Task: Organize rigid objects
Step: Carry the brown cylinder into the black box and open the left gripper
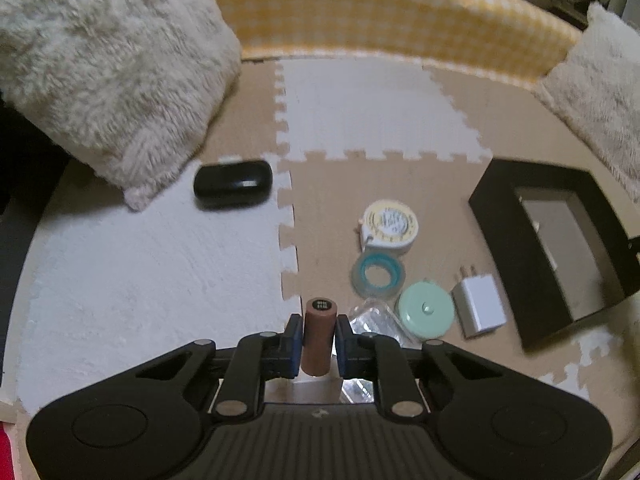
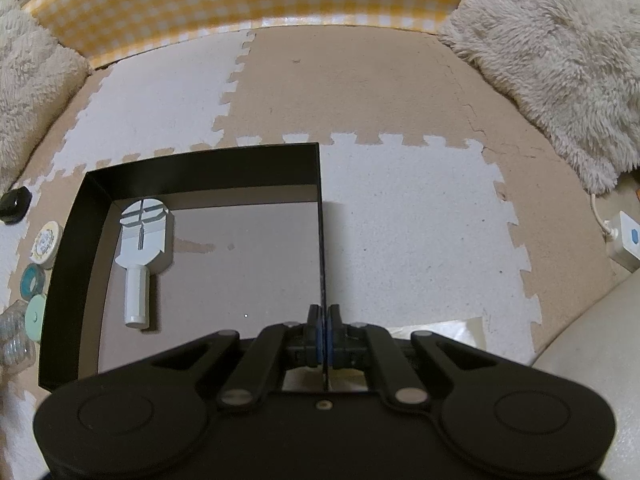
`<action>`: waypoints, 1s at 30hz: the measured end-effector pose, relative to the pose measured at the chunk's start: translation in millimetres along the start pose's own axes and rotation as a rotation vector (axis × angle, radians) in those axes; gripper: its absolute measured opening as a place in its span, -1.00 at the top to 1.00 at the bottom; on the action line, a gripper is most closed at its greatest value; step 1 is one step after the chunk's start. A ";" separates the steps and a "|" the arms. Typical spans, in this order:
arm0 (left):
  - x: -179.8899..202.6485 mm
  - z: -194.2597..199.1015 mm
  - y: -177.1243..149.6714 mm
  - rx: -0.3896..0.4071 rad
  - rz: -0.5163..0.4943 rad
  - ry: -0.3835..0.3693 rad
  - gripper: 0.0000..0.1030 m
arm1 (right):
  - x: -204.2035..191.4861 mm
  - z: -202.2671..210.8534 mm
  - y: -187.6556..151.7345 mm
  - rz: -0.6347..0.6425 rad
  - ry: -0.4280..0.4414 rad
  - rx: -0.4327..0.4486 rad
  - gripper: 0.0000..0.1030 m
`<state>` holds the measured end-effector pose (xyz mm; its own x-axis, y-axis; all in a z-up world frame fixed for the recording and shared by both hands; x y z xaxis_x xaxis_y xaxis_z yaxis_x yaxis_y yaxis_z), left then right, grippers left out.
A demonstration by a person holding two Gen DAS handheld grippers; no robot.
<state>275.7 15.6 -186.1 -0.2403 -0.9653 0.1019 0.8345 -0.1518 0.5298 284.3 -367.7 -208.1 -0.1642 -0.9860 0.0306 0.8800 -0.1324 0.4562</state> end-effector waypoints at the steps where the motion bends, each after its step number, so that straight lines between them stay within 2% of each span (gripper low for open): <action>1: 0.4 4.0 1.8 0.015 0.005 0.001 0.66 | 0.3 0.8 0.4 -0.002 0.002 0.003 0.95; 12: 41.0 47.5 31.7 0.188 0.010 -0.120 0.67 | 2.5 4.1 2.3 -0.013 0.009 0.012 0.95; 19: 102.7 67.5 46.1 0.249 -0.042 -0.271 0.67 | 2.9 3.9 2.3 -0.012 0.009 0.011 0.95; 24: 150.5 65.4 46.9 0.230 -0.095 -0.373 0.67 | 3.0 3.9 2.0 -0.011 0.008 0.012 0.95; 30: 186.2 43.1 32.6 0.167 -0.117 -0.386 0.67 | 2.9 3.5 2.0 -0.007 0.003 0.012 0.95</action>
Point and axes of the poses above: each gripper's, at about its wrist camera, not at the fingertips, and z roughly against the way its jaws point, x to its right, y to its top, the point moved 8 cm from there along -z, roughly the way its jaws point, and after that the axes turned 5 degrees about -y, right-handed, at the moved point
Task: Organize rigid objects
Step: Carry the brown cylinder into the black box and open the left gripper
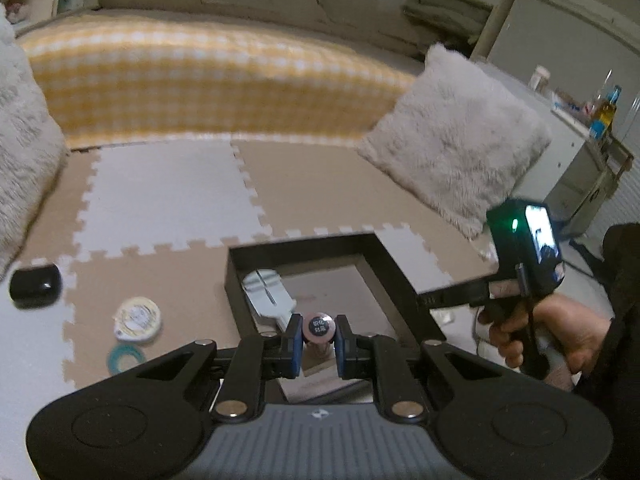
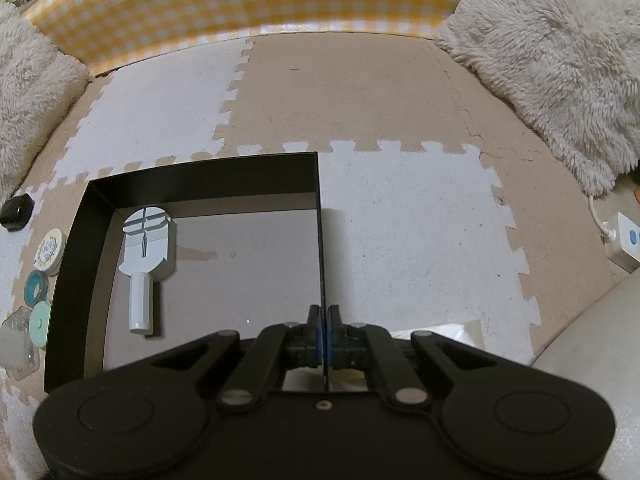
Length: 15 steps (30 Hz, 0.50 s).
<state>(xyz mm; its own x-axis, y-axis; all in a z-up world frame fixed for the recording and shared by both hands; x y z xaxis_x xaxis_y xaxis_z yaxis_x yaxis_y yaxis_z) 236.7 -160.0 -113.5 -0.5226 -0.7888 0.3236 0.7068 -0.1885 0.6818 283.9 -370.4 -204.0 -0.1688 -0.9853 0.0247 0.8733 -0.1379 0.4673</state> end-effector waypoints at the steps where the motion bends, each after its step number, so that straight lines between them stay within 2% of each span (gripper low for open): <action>1: 1.6 -4.8 -3.2 -0.005 -0.009 0.004 0.67 | -0.3 -0.1 0.0 0.002 -0.002 0.000 0.94; 8: 2.6 -30.4 -19.5 -0.058 -0.074 0.070 0.67 | -1.4 -0.1 0.1 0.007 -0.007 0.000 0.95; 15: -3.5 -40.2 -30.5 -0.104 -0.114 0.106 0.67 | -1.1 0.0 -0.1 0.009 -0.008 0.000 0.95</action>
Point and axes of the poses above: each gripper's, at about its wrist camera, not at the fingertips, and z roughly against the way its jaws point, x to its right, y to its top, the point moved 8 cm from there along -z, roughly the way its jaws point, and after that the axes turned 5 degrees about -y, right-handed, at the moved point
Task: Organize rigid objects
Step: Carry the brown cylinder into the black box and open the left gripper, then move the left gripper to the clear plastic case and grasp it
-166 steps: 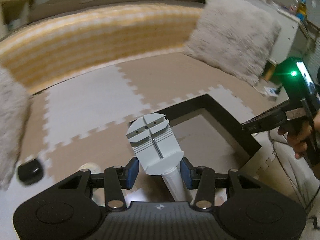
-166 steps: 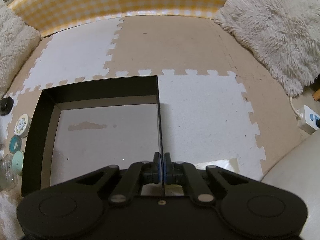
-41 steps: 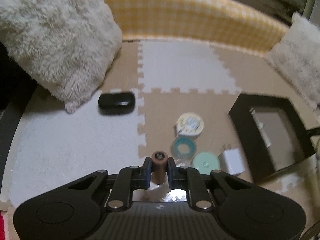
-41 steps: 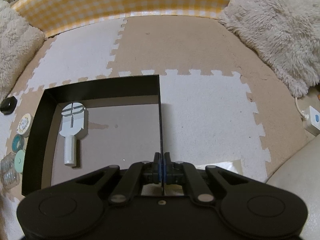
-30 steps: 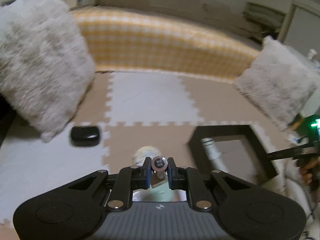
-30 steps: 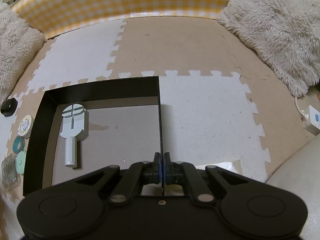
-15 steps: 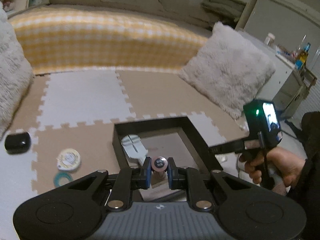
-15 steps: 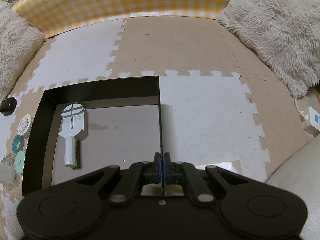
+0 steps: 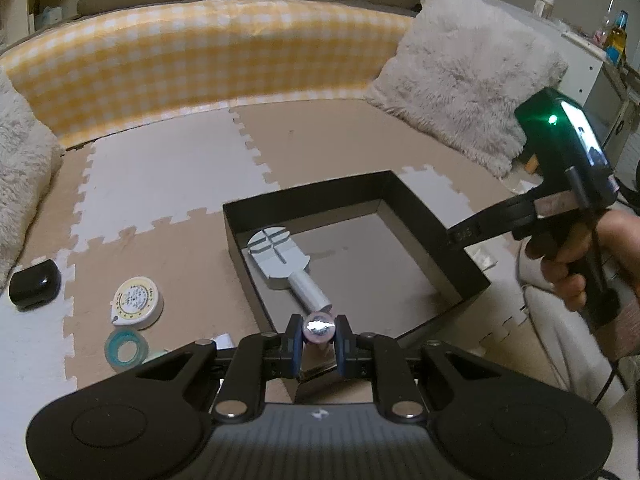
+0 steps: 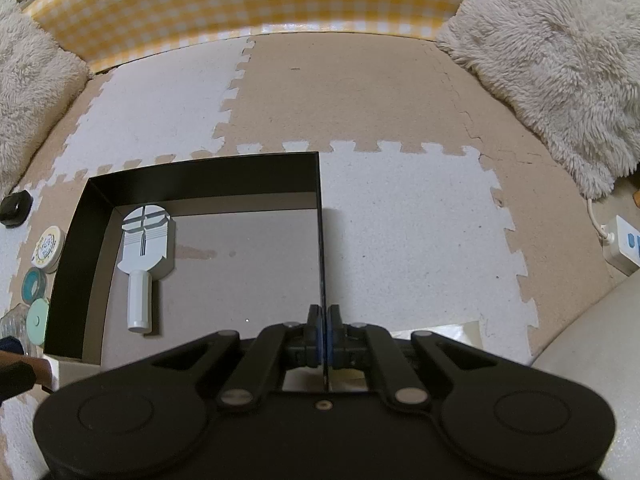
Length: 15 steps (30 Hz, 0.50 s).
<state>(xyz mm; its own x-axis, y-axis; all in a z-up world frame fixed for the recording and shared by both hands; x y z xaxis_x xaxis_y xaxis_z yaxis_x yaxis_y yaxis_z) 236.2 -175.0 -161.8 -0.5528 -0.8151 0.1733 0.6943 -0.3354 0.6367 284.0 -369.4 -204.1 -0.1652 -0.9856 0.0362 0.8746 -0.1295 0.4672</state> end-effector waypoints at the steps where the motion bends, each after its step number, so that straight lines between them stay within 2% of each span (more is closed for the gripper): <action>1: -0.3 -0.9 -0.7 -0.004 -0.003 0.002 0.67 | -0.3 0.0 0.2 0.000 0.000 0.000 0.95; 5: -2.2 -3.4 -2.7 -0.012 0.004 0.004 0.65 | -0.3 0.0 0.2 0.001 -0.001 0.000 0.95; 7: -2.5 -3.4 -2.3 -0.014 0.001 0.009 0.57 | -0.1 0.2 0.0 0.002 -0.002 0.000 0.95; 9: -2.7 -1.6 -1.8 -0.014 0.011 0.004 0.31 | -0.5 -0.5 -0.4 0.002 0.000 -0.003 0.95; 13: 1.3 2.8 -0.8 -0.012 0.009 -0.007 0.08 | -1.0 -0.7 0.0 0.004 -0.001 -0.003 0.95; 15: 4.3 5.0 -0.6 -0.011 0.005 -0.016 -0.11 | -0.9 -0.8 0.1 0.004 -0.001 -0.003 0.95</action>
Point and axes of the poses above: each gripper's, at about its wrist camera, not at the fingertips, and z roughly against the way its jaws point, x to its right, y to its top, the point moved 8 cm from there along -z, roughly the way its jaws point, and after that the axes turned 5 degrees about -y, right-handed, at the moved point
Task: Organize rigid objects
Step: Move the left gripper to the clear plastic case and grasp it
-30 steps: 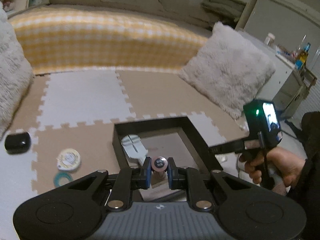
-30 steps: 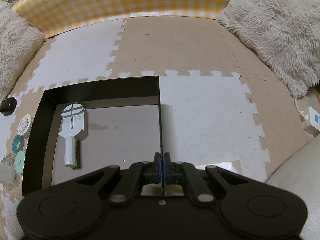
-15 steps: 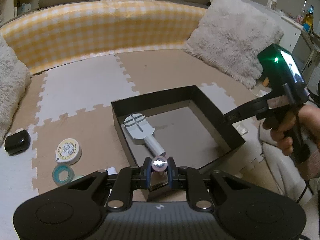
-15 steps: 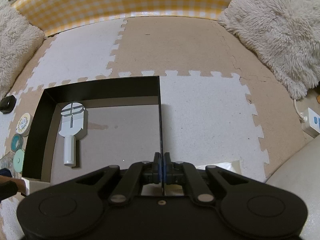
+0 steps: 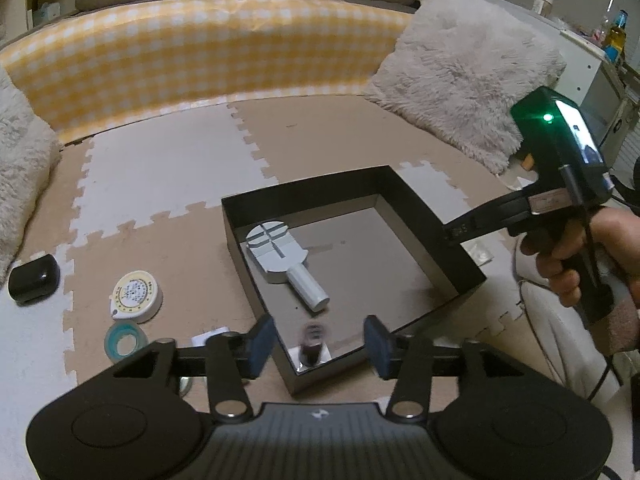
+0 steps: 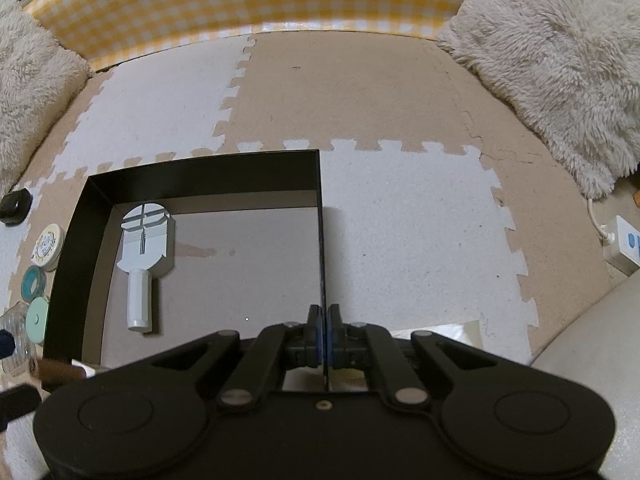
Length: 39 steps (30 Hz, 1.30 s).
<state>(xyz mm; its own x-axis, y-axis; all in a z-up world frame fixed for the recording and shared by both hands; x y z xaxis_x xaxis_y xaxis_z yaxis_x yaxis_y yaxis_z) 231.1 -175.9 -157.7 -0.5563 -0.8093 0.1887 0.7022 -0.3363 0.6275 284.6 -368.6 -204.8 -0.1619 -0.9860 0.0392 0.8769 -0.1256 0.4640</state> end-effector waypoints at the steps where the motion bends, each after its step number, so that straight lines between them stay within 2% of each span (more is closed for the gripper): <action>1: 1.8 1.2 -0.1 0.001 -0.003 -0.005 -0.15 | 0.0 0.1 -0.1 0.000 -0.001 0.000 0.95; 3: 5.7 3.5 -0.7 0.001 -0.007 -0.016 -0.30 | 0.1 0.0 0.0 0.000 0.000 0.000 0.95; 9: 15.4 9.8 -2.2 0.003 -0.007 -0.038 -0.53 | 0.1 0.1 0.0 0.000 0.000 0.000 0.95; 20: 15.3 26.4 1.8 0.045 -0.001 -0.024 -0.99 | -0.3 0.0 0.0 0.000 -0.001 0.001 0.95; 25: 5.2 40.6 9.7 0.086 0.015 -0.004 -1.00 | -0.3 0.0 0.0 0.000 -0.001 0.001 0.95; 29: -15.8 54.9 18.3 0.128 0.059 0.055 -1.00 | -0.2 -0.1 0.1 0.000 -0.001 0.001 0.95; 34: -53.3 69.0 23.1 0.161 0.145 0.126 -1.00 | -0.2 0.0 0.0 0.000 -0.001 0.001 0.95; 39: -95.9 70.8 13.0 0.151 0.282 0.224 -1.00 | -0.1 -0.1 0.1 0.001 -0.001 0.001 0.95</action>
<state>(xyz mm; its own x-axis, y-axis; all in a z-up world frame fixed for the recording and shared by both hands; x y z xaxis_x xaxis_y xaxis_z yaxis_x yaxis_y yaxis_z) 262.2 -68.6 -114.1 -0.2287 -0.9505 0.2106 0.7307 -0.0246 0.6822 284.8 -368.5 -204.8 -0.1617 -0.9860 0.0401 0.8766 -0.1249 0.4647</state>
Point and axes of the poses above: each gripper's, at about its wrist camera, not at the fingertips, and z roughly against the way its jaws point, x to its right, y to its top, the point moved 8 cm from there along -z, roughly the way its jaws point, and after that the axes turned 5 degrees about -y, right-handed, at the moved point
